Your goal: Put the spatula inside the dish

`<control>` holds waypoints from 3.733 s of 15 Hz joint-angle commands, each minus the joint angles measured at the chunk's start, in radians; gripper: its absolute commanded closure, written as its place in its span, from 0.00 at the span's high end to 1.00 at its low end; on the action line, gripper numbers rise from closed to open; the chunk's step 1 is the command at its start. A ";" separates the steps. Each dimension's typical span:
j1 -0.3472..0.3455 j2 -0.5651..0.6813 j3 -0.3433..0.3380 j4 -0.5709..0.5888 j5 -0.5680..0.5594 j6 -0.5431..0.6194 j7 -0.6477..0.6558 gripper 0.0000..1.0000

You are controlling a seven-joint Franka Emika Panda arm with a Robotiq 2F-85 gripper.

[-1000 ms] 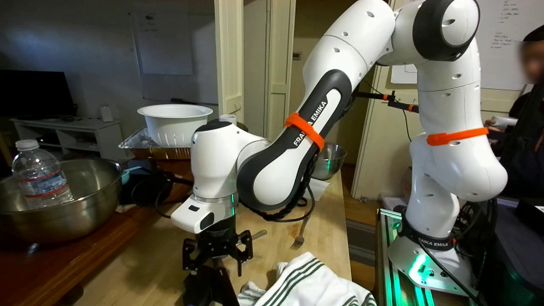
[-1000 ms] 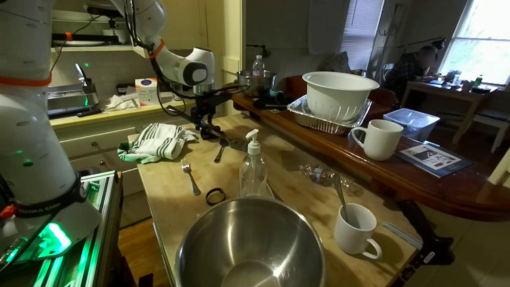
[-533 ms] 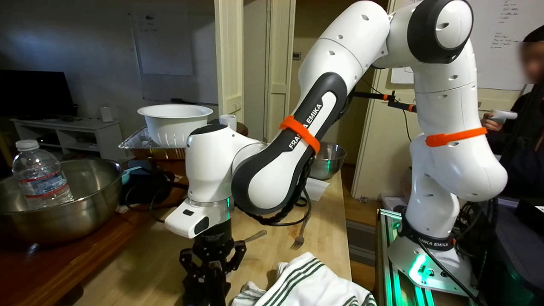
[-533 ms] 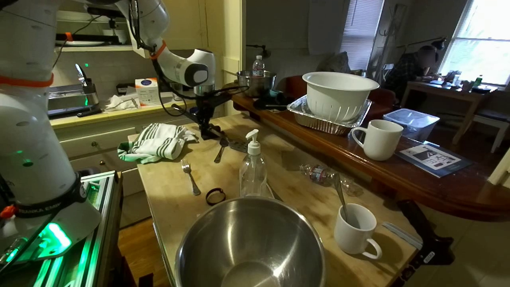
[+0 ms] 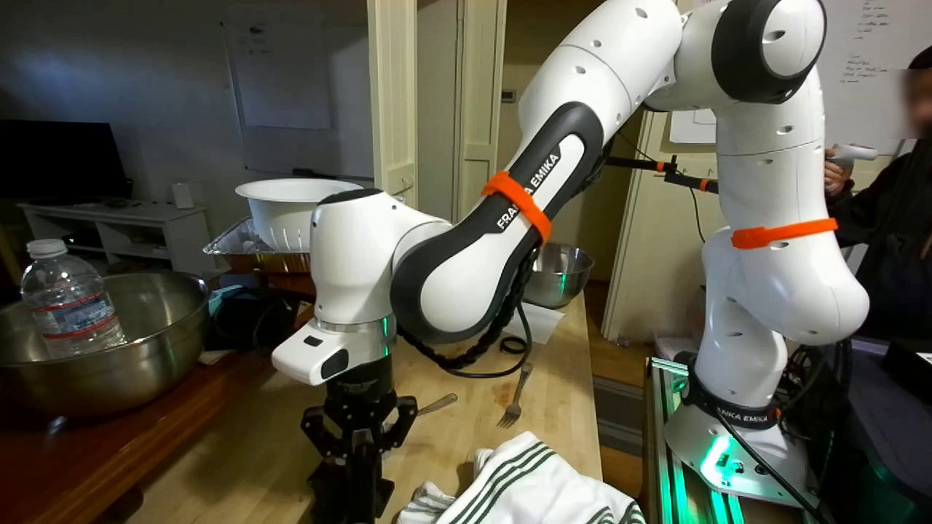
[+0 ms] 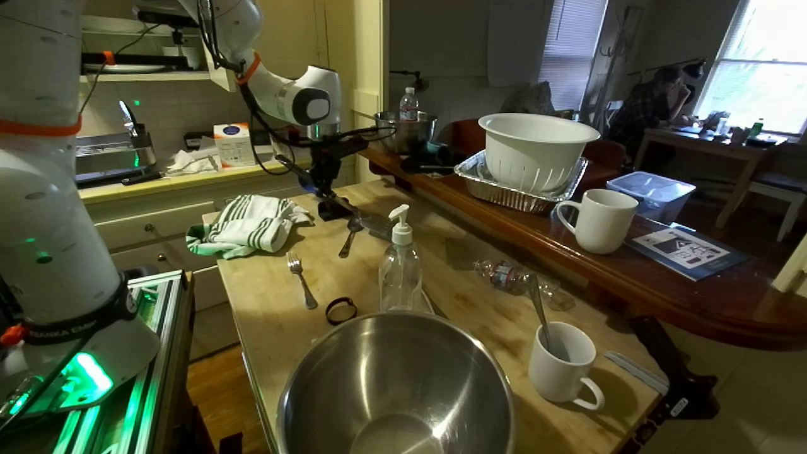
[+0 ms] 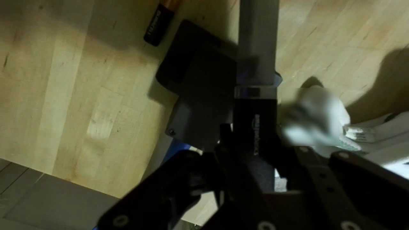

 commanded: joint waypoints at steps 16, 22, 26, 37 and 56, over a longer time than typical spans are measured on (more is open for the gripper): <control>-0.012 -0.404 -0.034 0.103 0.049 -0.283 0.334 0.08; 0.000 -0.408 -0.060 0.142 0.058 -0.320 0.331 0.32; 0.003 -0.381 -0.056 0.140 0.059 -0.317 0.331 0.08; -0.083 -0.392 -0.137 0.490 -0.155 -0.249 0.632 0.08; -0.207 -0.324 -0.307 0.579 0.081 0.028 0.791 0.32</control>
